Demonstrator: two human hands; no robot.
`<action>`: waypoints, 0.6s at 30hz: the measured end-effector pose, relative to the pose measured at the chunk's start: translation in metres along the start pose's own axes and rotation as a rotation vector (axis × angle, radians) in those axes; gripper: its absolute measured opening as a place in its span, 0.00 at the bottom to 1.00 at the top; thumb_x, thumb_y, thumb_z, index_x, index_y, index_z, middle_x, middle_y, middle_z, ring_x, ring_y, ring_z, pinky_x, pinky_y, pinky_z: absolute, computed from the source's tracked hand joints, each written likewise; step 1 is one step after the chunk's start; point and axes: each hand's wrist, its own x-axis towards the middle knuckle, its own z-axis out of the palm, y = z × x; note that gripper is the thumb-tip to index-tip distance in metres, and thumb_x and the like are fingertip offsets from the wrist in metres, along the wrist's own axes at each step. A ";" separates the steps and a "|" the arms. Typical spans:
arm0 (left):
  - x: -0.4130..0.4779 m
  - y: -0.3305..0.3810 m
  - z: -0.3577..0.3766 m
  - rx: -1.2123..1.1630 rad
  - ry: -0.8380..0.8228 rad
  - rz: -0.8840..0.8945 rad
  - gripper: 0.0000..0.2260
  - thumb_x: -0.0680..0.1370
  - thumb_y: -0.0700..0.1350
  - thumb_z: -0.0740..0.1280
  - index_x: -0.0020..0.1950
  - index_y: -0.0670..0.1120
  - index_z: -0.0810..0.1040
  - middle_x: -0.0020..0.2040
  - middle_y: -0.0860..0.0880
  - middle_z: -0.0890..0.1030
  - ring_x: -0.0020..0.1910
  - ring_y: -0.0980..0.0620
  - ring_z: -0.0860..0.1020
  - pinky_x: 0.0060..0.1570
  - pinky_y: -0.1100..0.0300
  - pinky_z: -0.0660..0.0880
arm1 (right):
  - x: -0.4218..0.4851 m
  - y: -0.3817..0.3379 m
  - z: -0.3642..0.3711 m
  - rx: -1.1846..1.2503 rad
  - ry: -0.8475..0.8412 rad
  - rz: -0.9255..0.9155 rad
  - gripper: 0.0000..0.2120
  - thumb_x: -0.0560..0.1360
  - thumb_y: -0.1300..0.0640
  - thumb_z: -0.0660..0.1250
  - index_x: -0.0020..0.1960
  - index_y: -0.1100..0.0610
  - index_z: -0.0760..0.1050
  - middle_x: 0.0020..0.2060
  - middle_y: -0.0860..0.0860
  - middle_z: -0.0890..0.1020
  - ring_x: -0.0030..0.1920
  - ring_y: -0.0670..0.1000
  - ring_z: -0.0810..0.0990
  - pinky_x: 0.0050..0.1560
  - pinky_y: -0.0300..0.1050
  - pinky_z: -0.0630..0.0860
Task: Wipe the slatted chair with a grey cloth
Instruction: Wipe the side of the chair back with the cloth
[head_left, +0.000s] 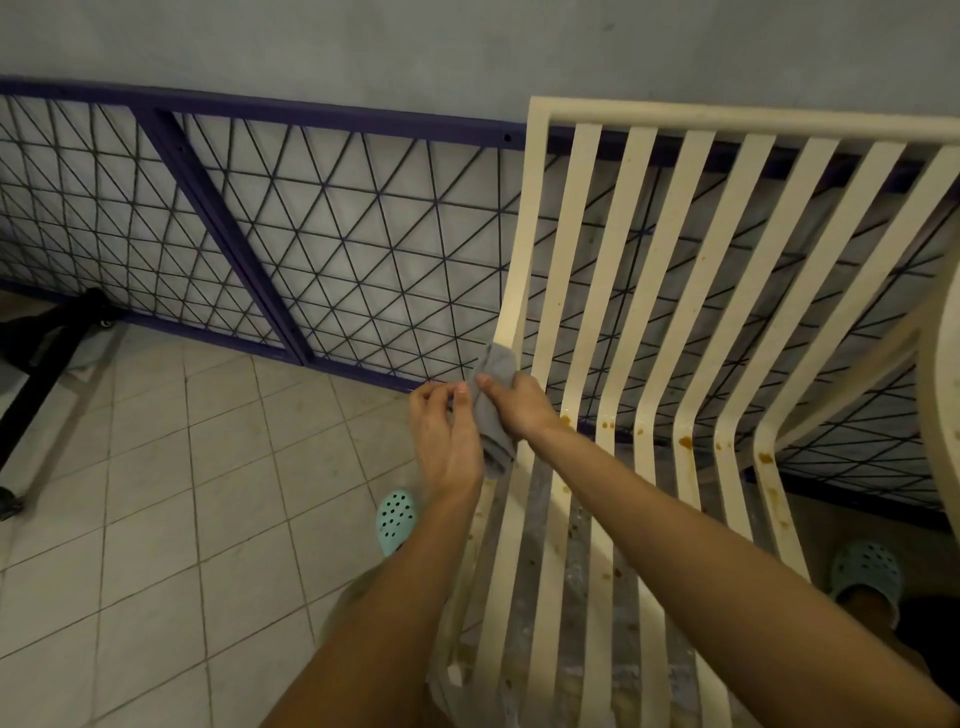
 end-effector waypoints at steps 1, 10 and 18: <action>0.000 0.001 0.000 -0.005 -0.009 -0.001 0.13 0.83 0.48 0.59 0.60 0.42 0.76 0.60 0.49 0.71 0.57 0.53 0.72 0.48 0.70 0.65 | 0.008 -0.005 -0.004 -0.008 0.001 -0.008 0.20 0.81 0.47 0.62 0.60 0.64 0.75 0.55 0.59 0.81 0.54 0.59 0.80 0.55 0.52 0.78; -0.002 0.011 -0.005 -0.108 -0.015 -0.126 0.10 0.83 0.46 0.57 0.48 0.51 0.78 0.45 0.52 0.81 0.46 0.56 0.77 0.44 0.66 0.69 | 0.036 -0.020 -0.002 0.097 0.116 -0.018 0.17 0.82 0.53 0.61 0.65 0.64 0.72 0.57 0.58 0.79 0.56 0.57 0.79 0.50 0.45 0.73; -0.004 0.005 -0.001 0.130 -0.051 -0.005 0.16 0.83 0.46 0.54 0.64 0.46 0.78 0.55 0.51 0.81 0.52 0.55 0.77 0.50 0.63 0.70 | 0.015 -0.003 -0.013 -0.395 0.228 -0.240 0.17 0.82 0.52 0.60 0.65 0.61 0.68 0.58 0.58 0.73 0.53 0.59 0.77 0.49 0.51 0.75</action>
